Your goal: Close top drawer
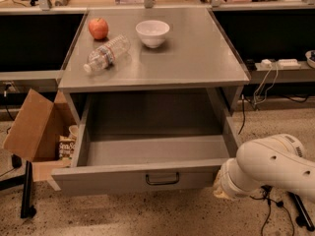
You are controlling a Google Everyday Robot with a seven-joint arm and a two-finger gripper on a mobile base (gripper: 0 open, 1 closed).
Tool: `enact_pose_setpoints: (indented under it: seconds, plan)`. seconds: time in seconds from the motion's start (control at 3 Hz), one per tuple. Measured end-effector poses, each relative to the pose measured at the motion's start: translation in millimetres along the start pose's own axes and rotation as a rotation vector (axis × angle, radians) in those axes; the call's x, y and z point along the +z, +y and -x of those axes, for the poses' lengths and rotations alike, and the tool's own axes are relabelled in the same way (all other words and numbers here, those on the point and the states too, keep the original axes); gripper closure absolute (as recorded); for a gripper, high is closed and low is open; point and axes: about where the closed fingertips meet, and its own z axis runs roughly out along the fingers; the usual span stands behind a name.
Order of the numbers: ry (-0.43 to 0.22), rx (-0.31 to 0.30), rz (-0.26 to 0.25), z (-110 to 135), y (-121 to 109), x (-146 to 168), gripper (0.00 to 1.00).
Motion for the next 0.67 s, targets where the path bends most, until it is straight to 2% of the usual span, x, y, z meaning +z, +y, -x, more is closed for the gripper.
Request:
enact_pose_setpoints:
  seconds: [0.33, 0.67]
  plan:
    - [-0.002, 0.000, -0.006, 0.6, -1.3, -0.2, 0.82]
    - [-0.002, 0.000, -0.006, 0.6, -1.3, -0.2, 0.57]
